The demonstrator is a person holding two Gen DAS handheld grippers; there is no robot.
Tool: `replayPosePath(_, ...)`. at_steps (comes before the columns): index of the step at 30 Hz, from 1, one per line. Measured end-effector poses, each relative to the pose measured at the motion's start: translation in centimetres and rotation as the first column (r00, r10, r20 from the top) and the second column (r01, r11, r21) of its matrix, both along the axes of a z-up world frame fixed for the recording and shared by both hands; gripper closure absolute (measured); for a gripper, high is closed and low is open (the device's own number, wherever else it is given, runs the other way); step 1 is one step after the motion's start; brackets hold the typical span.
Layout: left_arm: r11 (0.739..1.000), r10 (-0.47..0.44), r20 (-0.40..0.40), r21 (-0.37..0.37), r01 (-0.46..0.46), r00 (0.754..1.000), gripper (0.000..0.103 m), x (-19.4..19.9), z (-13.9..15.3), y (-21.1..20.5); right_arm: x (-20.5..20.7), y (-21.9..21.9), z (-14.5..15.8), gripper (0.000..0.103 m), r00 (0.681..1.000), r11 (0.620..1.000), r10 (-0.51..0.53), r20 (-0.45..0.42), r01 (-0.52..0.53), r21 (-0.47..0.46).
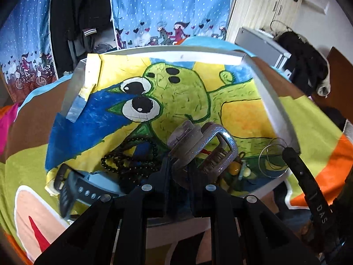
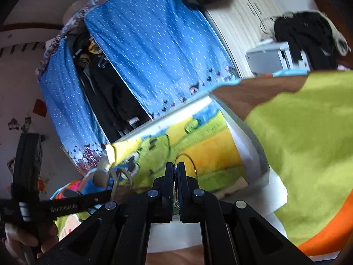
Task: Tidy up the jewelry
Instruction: 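Carry the clip and hoop earring into the white tray and open both tools, then move both tools back over the remaining keys and chains on the bedspread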
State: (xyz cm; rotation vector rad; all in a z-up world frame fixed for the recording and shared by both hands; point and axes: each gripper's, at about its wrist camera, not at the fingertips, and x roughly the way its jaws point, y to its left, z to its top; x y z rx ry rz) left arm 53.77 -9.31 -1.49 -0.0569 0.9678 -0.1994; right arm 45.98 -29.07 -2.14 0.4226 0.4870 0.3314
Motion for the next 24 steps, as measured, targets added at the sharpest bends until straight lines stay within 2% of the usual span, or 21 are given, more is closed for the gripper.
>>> replayPosePath(4,1.0,0.02,-0.028,0.014,-0.019,0.999,0.091,0.4,-0.6,-0.2,0.1,-0.6,-1.2,0.099,0.999,1.0,-0.009,-0.039,0.009,-0.005)
replayPosePath(9,0.999,0.048,-0.062,-0.004,-0.049,0.997,0.087,0.5,-0.8,0.0,-0.1,-1.3,-1.4,0.098,0.998,1.0,-0.016,-0.059,0.015,-0.007)
replayPosePath(11,0.999,0.052,-0.052,0.002,-0.052,0.997,0.072,0.1,-0.3,-0.1,-0.2,-1.4,-1.3,0.097,0.998,1.0,-0.018,-0.061,0.018,-0.005)
replayPosePath(12,0.998,0.06,-0.038,0.006,-0.06,0.997,0.058,-0.2,0.0,-0.1,-0.2,-1.4,-1.2,0.097,0.998,1.0,-0.022,-0.064,0.022,-0.01)
replayPosePath(13,0.998,0.062,-0.027,0.002,-0.062,0.998,0.05,-0.4,0.4,-0.1,-0.2,-1.3,-1.1,0.097,0.997,1.0,-0.027,-0.068,0.026,-0.018)
replayPosePath(18,0.996,0.078,0.002,-0.042,-0.078,0.997,0.048,-1.8,2.3,0.2,-0.8,-1.4,-0.5,0.079,0.998,0.999,-0.031,-0.062,0.028,-0.043)
replayPosePath(19,0.995,0.083,0.01,-0.049,-0.083,0.996,0.046,-2.1,2.7,0.3,-0.9,-1.4,-0.3,0.077,0.998,0.998,-0.03,-0.061,0.027,-0.048)
replayPosePath(20,0.994,0.089,0.024,-0.057,-0.088,0.996,0.043,-2.5,3.2,0.5,-1.1,-1.4,-0.1,0.071,0.998,0.998,-0.036,-0.056,0.032,-0.057)
replayPosePath(22,0.992,0.106,0.064,-0.07,-0.102,0.992,0.031,-3.6,4.3,0.8,-1.7,-1.4,0.5,0.065,0.998,0.996,-0.048,-0.044,0.045,-0.073)
replayPosePath(24,0.99,0.124,0.117,-0.081,-0.115,0.985,0.028,-4.9,5.6,1.1,-2.4,-1.6,1.3,0.059,0.998,0.996,-0.054,-0.029,0.052,-0.075)
